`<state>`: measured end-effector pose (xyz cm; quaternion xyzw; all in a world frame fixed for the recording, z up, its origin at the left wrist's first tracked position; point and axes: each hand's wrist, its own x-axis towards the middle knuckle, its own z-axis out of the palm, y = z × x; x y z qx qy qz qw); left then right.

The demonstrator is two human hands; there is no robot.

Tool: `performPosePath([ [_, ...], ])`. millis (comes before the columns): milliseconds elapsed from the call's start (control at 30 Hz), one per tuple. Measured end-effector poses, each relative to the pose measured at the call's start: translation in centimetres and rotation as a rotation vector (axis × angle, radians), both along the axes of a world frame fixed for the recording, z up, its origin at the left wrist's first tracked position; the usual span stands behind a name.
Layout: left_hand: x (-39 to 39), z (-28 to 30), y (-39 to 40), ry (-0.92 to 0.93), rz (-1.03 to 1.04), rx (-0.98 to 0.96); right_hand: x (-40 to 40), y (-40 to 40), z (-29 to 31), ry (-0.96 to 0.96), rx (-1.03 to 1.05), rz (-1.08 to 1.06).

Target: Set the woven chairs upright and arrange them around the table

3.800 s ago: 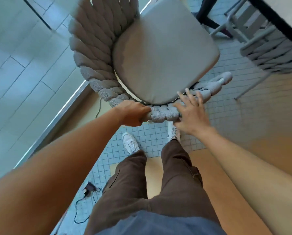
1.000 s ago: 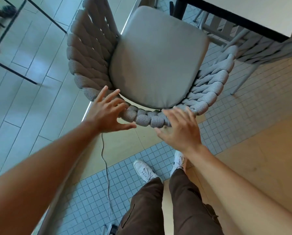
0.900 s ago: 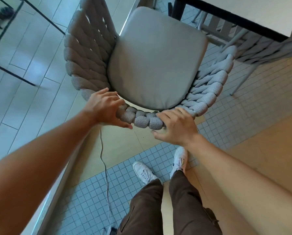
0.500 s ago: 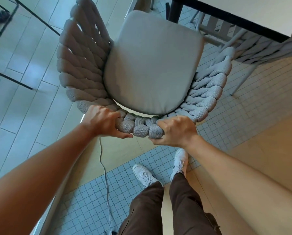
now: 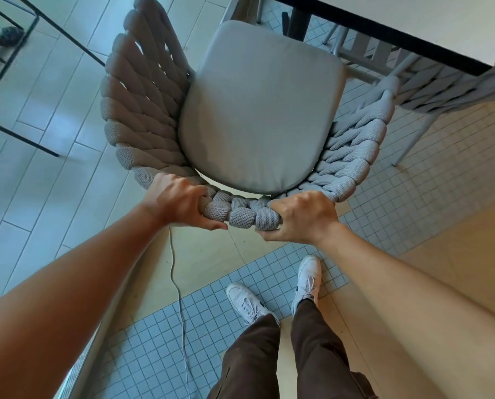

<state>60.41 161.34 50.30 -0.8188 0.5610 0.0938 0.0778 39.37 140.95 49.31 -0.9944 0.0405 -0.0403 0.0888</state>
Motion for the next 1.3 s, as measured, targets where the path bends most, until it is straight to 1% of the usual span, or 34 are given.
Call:
performPosePath([
  [167, 0.0, 0.2, 0.2, 0.013, -0.035, -0.006, 0.0, 0.0, 0.4, 0.116, -0.004, -0.012],
  [333, -0.6, 1.3, 0.1, 0.077, -0.047, 0.054, 0.6, 0.3, 2.1, 0.434, -0.027, -0.033],
  [467, -2.5, 2.3, 0.7, 0.025, -0.034, 0.093, 0.7, 0.8, 4.1, 0.596, 0.017, -0.05],
  [533, -3.9, 2.3, 1.1, 0.046, -0.035, 0.082, 0.4, 1.3, 4.6, 0.617, -0.037, -0.05],
  [600, -4.7, 1.9, 1.4, 0.06, -0.043, 0.009, 0.3, 1.7, 4.6, 0.62, -0.102, -0.047],
  [667, -4.8, 1.6, 1.8, 0.036, -0.084, -0.052, 0.3, 1.9, 4.4, 0.621, -0.111, -0.03],
  [733, -4.2, 1.3, 2.1, -0.007, -0.125, -0.057, 0.5, 1.9, 4.2, 0.615, -0.1, -0.009],
  [833, -3.6, 1.5, 2.4, -0.021, -0.113, 0.013, 1.1, 2.3, 4.0, 0.618, -0.081, -0.017],
  [1000, -4.3, 2.8, 1.5, 0.041, -0.027, 0.152, 1.6, 2.4, 5.6, 0.679, 0.032, -0.073],
  [1100, -5.0, 4.8, 0.0, 0.148, 0.063, 0.219, 1.5, 2.1, 7.5, 0.676, 0.104, -0.094],
  [1167, -5.8, 6.5, -0.9, 0.236, 0.115, 0.275, 0.6, 2.4, 9.5, 0.713, 0.144, -0.074],
  [1233, -7.0, 8.1, -1.6, 0.305, 0.163, 0.304, -1.0, 2.4, 11.4, 0.741, 0.142, -0.054],
  [1267, -7.4, 9.0, -2.2, 0.326, 0.182, 0.288, -1.7, 2.0, 12.3, 0.744, 0.14, -0.054],
  [1300, -7.6, 10.1, -3.1, 0.319, 0.176, 0.284, -2.0, 1.5, 13.3, 0.776, 0.119, -0.064],
])
